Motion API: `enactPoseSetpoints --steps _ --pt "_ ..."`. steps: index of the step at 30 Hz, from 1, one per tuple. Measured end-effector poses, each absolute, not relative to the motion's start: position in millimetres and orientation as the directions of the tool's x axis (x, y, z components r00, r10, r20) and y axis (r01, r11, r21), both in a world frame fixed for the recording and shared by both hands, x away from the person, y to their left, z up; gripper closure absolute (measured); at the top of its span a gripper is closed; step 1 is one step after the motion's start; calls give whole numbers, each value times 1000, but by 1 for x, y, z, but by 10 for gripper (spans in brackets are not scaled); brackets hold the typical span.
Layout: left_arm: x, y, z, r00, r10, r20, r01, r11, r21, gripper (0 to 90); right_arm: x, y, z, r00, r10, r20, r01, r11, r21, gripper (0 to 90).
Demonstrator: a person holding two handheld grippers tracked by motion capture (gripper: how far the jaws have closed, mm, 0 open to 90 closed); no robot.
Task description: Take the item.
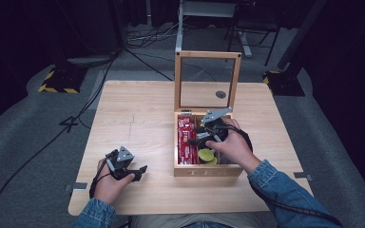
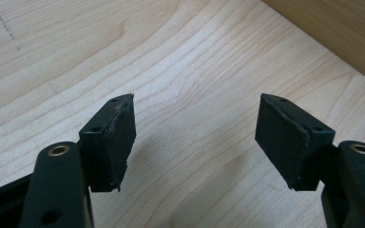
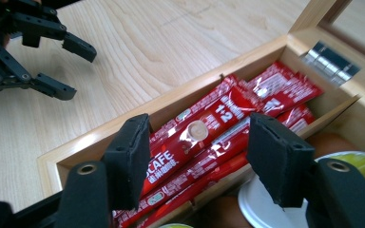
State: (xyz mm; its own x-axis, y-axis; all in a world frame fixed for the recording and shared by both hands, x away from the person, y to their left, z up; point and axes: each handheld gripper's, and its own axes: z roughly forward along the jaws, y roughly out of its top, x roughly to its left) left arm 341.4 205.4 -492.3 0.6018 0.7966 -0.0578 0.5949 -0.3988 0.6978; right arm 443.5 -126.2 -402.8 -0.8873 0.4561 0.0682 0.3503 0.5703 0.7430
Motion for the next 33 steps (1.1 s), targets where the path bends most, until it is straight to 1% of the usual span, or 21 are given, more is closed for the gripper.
enactPoseSetpoints --steps 3,5,6,9,12,15,20,29,33 --pt "342 206 -494 600 797 -60 597 -397 697 303 441 -118 -410 -884 463 67 356 572 739 461" --pt "343 206 -495 600 797 -66 602 -395 694 303 440 -115 -414 -886 460 58 347 575 741 449" --pt "343 206 -495 599 798 -61 601 -398 693 303 439 -113 -415 -888 458 36 332 588 737 449" --pt "344 206 -496 598 799 -61 602 -398 692 303 438 -110 -418 -884 467 24 334 593 733 440" --pt "344 205 -497 602 797 -59 602 -403 690 303 437 -108 -422 -878 478 23 346 601 720 427" --pt "345 204 -497 605 794 -56 599 -407 690 302 436 -106 -427 -863 505 25 375 607 701 380" --pt "345 203 -497 607 793 -53 593 -407 695 303 433 -101 -432 -850 525 39 399 595 698 379" --pt "344 203 -497 608 793 -50 590 -408 697 303 430 -92 -435 -847 531 -10 388 631 672 401" --pt "344 203 -497 609 791 -50 589 -409 697 303 429 -89 -436 -844 535 -28 389 647 656 395"
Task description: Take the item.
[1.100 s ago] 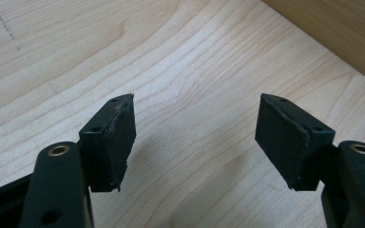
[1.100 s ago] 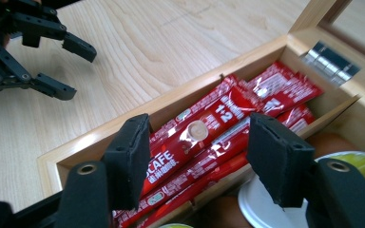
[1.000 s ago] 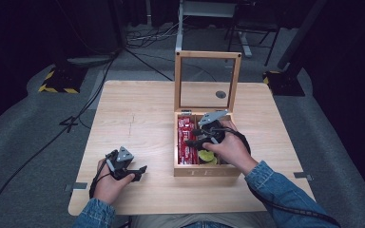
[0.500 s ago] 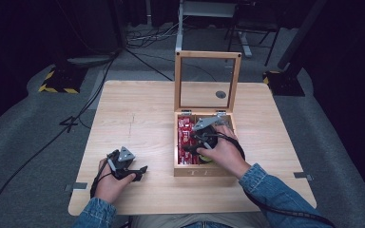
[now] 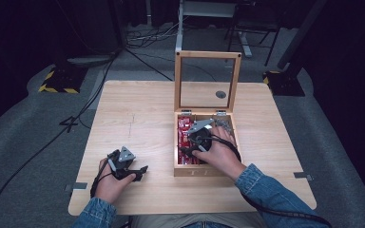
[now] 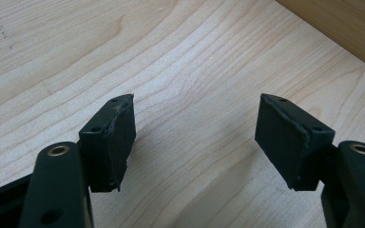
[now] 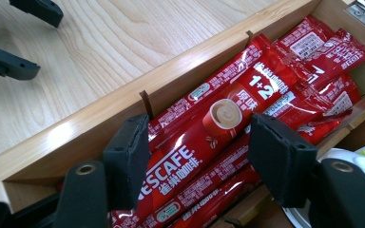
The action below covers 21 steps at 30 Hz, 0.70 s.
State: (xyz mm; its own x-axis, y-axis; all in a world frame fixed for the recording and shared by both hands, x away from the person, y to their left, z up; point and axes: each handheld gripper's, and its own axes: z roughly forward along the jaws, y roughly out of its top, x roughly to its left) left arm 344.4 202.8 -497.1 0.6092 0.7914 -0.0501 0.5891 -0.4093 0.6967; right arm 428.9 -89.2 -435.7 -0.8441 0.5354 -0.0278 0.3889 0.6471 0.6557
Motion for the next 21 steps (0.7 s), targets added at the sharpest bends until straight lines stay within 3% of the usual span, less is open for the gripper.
enactPoseSetpoints --steps 6,13,16,21 --pt "344 203 -497 609 792 -44 586 -412 697 303 428 -86 -436 -839 543 -43 392 657 644 401" --pt "344 203 -497 609 792 -46 587 -410 698 303 426 -87 -437 -829 556 -62 397 664 634 566" --pt "344 203 -497 609 792 -48 588 -410 697 303 426 -88 -436 -816 577 -31 430 643 634 670" --pt "344 203 -497 608 792 -50 588 -408 698 303 427 -92 -435 -793 609 37 487 594 640 757"
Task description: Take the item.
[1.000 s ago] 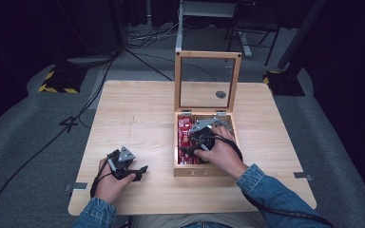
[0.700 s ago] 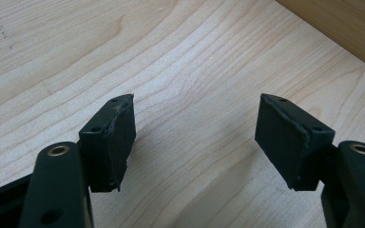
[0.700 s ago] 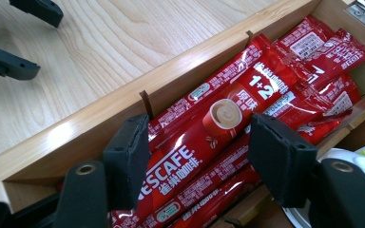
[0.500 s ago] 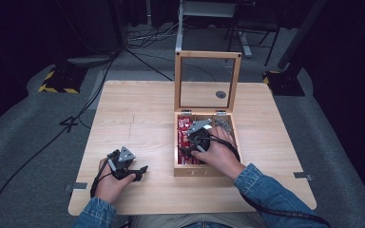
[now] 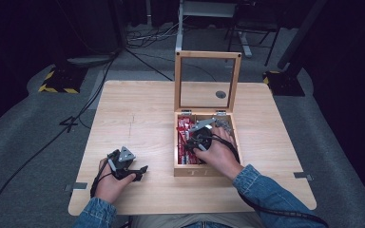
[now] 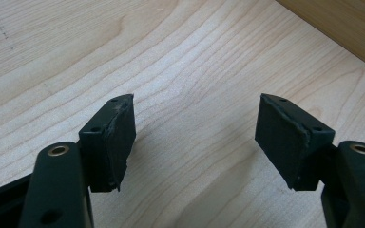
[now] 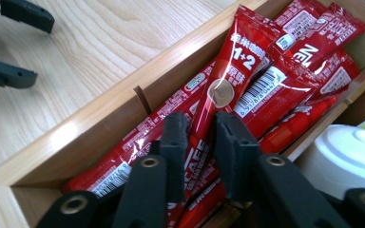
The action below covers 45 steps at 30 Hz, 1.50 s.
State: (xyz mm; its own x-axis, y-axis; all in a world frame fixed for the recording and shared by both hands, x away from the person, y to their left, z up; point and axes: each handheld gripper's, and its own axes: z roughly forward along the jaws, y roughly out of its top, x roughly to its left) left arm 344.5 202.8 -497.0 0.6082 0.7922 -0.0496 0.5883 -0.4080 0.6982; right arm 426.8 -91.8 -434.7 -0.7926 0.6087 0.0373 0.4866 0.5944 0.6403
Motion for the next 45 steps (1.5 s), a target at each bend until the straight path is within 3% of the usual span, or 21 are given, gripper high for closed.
enactPoseSetpoints --steps 7,28,45 --pt "345 204 -497 610 791 -43 587 -415 695 303 424 -93 -428 -776 625 86 512 546 663 848" --pt "352 202 -500 618 786 -36 583 -427 692 300 417 -111 -393 -788 606 104 440 438 784 863" --pt "362 204 -503 627 778 -18 558 -434 707 284 411 -149 -366 -766 637 86 416 389 822 865"
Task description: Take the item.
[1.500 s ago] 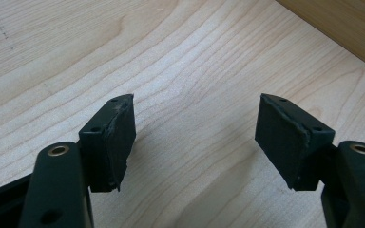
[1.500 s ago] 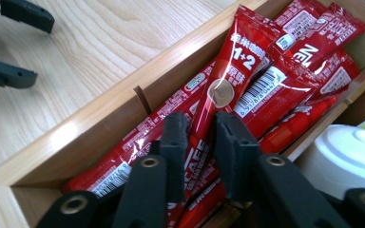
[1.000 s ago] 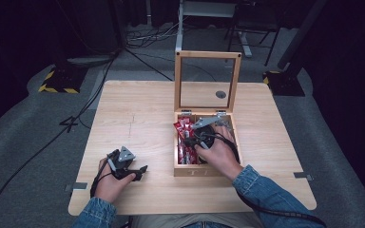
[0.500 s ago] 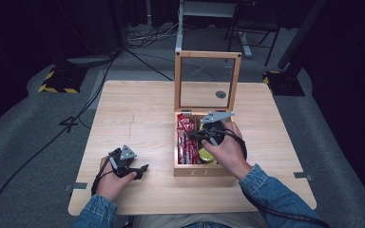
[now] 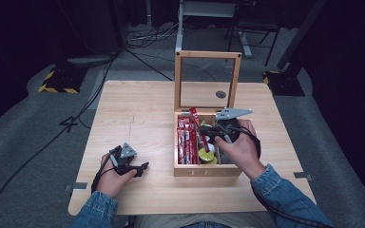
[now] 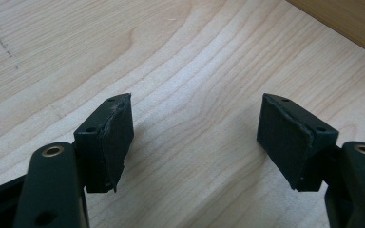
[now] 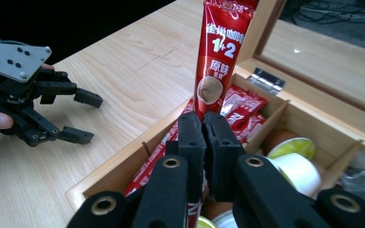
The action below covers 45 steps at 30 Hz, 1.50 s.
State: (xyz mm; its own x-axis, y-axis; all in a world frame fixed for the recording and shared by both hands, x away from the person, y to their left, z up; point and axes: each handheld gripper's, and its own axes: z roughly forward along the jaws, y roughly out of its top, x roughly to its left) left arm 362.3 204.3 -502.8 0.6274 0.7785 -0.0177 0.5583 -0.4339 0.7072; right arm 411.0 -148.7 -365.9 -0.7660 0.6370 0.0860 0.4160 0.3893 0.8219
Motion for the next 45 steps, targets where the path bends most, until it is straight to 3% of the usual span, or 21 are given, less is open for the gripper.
enactPoseSetpoints --steps 24,45 --pt "366 210 -503 630 777 -16 557 -437 706 276 413 -252 -342 -662 748 51 425 318 847 864" --pt "366 210 -503 630 777 -16 558 -438 705 272 408 -325 -368 -576 817 24 405 259 877 864"
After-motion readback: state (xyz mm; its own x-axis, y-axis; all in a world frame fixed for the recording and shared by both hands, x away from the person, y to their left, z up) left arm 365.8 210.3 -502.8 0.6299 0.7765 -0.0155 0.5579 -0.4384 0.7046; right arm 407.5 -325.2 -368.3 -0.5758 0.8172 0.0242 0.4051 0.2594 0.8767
